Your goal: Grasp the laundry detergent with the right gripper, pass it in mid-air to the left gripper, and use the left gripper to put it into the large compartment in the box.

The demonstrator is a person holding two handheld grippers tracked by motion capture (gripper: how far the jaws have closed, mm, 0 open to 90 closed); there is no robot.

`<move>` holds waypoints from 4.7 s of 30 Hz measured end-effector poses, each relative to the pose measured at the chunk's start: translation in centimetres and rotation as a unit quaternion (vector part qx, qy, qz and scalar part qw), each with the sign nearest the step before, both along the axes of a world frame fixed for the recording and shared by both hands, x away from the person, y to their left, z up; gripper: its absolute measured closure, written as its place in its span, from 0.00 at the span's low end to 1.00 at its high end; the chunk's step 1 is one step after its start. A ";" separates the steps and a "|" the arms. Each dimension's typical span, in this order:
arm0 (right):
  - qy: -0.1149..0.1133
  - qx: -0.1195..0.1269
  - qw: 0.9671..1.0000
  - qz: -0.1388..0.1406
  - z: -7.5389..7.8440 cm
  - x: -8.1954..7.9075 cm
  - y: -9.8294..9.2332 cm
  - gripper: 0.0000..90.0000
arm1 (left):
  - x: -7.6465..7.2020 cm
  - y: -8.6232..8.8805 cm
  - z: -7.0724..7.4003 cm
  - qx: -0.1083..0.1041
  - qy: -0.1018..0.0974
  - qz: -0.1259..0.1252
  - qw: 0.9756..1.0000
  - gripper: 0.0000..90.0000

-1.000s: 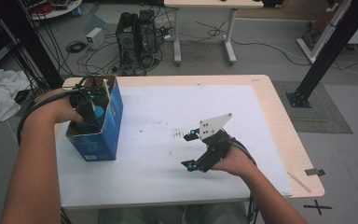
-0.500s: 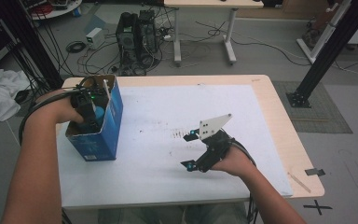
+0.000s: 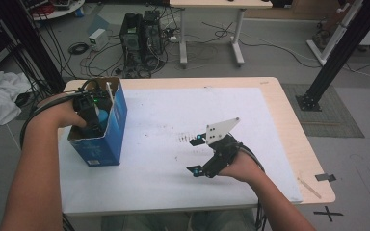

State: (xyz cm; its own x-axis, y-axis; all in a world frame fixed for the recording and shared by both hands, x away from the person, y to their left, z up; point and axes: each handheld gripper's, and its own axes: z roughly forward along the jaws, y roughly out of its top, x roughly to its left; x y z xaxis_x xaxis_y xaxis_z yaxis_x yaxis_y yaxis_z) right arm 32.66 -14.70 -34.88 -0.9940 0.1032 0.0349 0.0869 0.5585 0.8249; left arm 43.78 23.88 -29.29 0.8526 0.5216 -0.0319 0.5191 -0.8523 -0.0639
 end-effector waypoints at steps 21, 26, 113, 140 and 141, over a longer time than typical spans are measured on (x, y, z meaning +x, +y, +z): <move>0.000 0.003 1.000 0.005 0.1 0.1 0.0 0.14 | -0.1 -0.1 0.9 0.000 -0.010 0.003 1.000 0.35; -0.002 0.004 1.000 0.003 0.1 0.1 -0.1 0.14 | -0.2 -0.1 1.2 0.000 -0.011 0.002 1.000 0.33; 0.002 -0.148 0.989 -0.020 7.6 3.9 -4.7 0.14 | -3.3 -8.3 11.6 -0.015 -0.054 -0.134 0.989 0.18; 0.017 -0.262 0.965 -0.008 8.5 6.3 -4.4 0.14 | -3.2 -14.4 5.6 0.000 -0.008 -0.189 0.982 0.18; 0.020 -0.262 0.965 -0.008 8.5 6.3 -4.4 0.14 | -3.2 -14.3 5.6 -0.004 -0.007 -0.189 0.982 0.18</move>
State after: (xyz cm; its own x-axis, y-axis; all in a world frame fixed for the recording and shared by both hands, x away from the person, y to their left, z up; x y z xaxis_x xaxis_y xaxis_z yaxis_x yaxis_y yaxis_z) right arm 38.91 -19.15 -26.41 -0.9912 0.1322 0.0113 0.1245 0.8964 0.4254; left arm 40.61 9.54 -23.71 0.9858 0.1666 -0.0217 0.1653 -0.9848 -0.0524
